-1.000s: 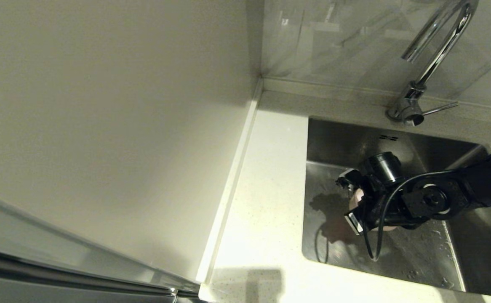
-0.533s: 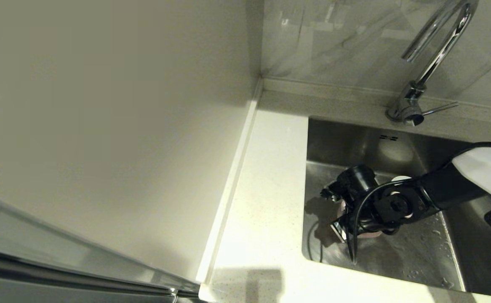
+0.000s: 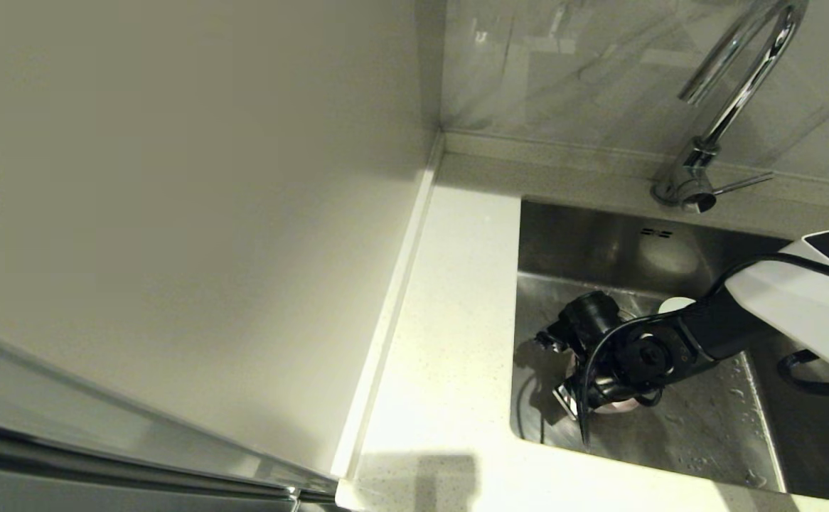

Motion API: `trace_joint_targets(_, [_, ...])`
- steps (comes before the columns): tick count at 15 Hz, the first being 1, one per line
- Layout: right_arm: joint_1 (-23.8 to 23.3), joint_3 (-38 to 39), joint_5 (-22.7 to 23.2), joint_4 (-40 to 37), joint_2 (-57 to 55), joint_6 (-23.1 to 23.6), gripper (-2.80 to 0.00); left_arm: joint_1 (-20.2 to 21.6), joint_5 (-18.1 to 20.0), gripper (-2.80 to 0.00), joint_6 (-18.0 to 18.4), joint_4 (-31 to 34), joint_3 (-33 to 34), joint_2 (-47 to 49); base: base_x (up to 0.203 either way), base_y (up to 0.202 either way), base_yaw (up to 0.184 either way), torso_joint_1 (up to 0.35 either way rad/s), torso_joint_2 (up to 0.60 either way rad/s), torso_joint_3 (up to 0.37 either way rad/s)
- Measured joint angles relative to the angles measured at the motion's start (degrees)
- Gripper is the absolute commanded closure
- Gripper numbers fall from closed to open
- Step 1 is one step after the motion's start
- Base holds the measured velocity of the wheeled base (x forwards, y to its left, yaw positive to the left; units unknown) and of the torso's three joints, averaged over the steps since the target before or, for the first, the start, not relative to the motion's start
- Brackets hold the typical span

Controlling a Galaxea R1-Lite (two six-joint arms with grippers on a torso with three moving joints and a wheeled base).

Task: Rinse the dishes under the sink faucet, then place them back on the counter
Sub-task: Put a bowl into the sink

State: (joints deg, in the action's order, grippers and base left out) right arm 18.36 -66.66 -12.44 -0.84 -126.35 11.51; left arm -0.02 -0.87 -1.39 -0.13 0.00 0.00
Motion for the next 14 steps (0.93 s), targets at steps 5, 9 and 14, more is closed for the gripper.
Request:
trace_joint_targets(5, [0.00,-0.05,-1.12,-0.04,-0.53,-0.01,-2.80,0.00,-0.01,0.00,0.01,-0.02,0.00,0.00,0.000,0.000,0.000,0.000,0.00,0.000])
trace_joint_targets(9, [-0.01,-0.18,-1.95,-0.14,0.25,-0.07,-2.80,0.02,0.01,0.00,0.01,-0.02,0.00,0.00,0.000,0.000,0.000,0.000,0.00,0.000])
trace_joint_targets(14, [-0.24,5.59,-3.81,-0.62,11.90,-0.10,-2.80,0.00,0.01,0.00,0.01,-0.01,0.00,0.00,0.000,0.000,0.000,0.000,0.00,0.000])
